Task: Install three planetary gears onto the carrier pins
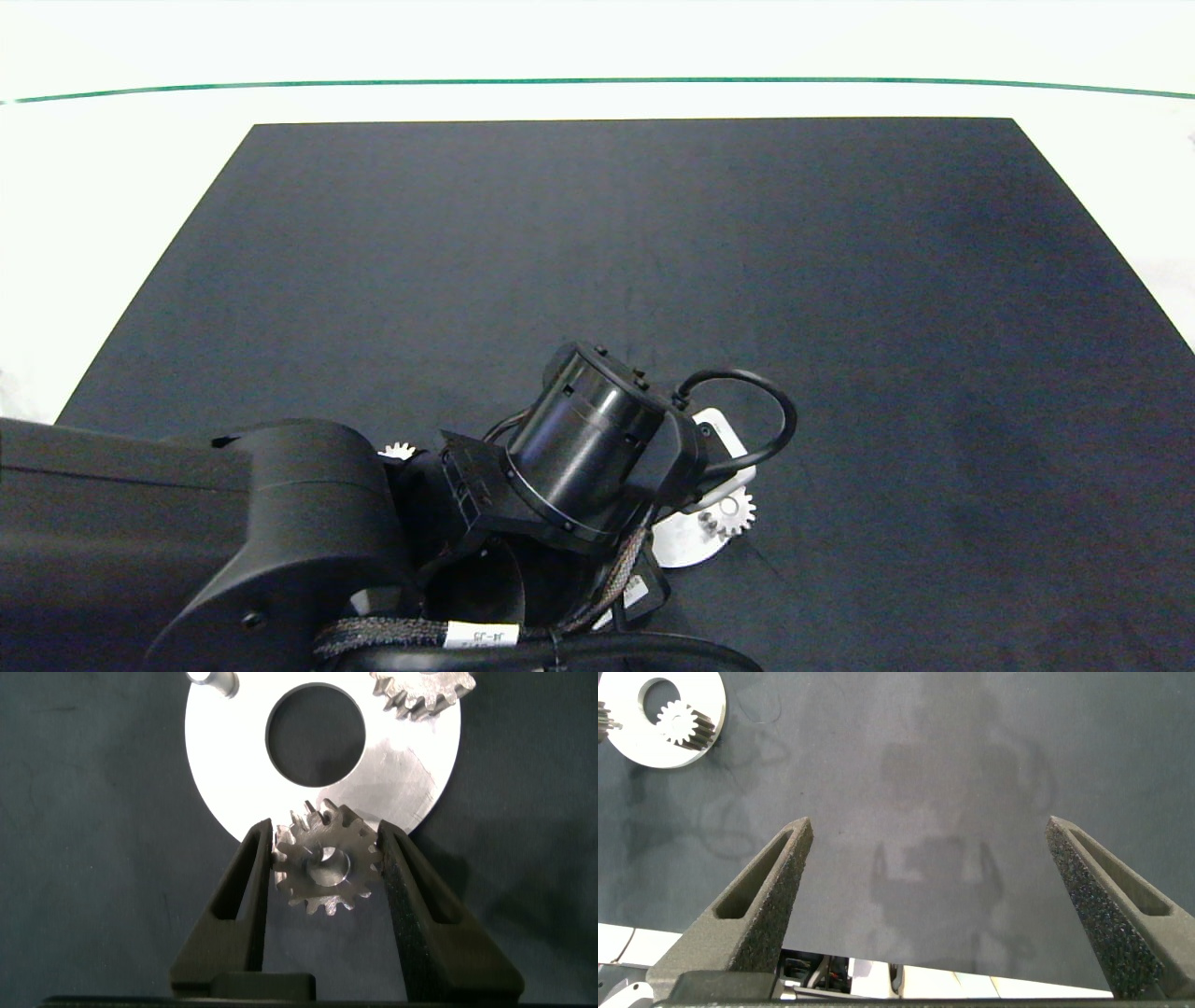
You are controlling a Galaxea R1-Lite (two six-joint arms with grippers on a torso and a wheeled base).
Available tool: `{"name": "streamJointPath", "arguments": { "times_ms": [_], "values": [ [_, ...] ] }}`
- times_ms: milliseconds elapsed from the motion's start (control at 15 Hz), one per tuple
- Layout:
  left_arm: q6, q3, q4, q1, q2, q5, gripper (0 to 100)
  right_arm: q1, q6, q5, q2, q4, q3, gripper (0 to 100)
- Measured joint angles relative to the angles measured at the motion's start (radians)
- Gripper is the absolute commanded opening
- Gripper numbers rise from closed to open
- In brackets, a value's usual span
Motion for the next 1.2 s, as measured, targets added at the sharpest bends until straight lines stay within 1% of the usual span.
{"name": "streamJointPath", "arguments": {
  "times_ms": [267, 400, 867, 933, 1200],
  "values": [
    [0.007, 0.002, 0.000, 0.020, -0.001, 0.000, 22, 0.000, 0.000, 0.000, -0.004, 0.000, 0.008, 100],
    [0.018, 0.000, -0.001, 0.033, -0.002, 0.000, 22, 0.000, 0.000, 0.000, -0.005, 0.000, 0.008, 100],
    [0.016, 0.017, -0.005, 0.032, 0.004, 0.002, 22, 0.000, 0.000, 0.000, -0.009, 0.000, 0.008, 100],
    [0.016, 0.020, -0.005, 0.031, 0.006, 0.002, 100, 0.000, 0.000, 0.000, -0.009, 0.000, 0.008, 100],
    [0.013, 0.020, 0.002, 0.032, 0.009, -0.001, 100, 0.000, 0.000, 0.000, -0.009, 0.000, 0.008, 100]
  ]
}}
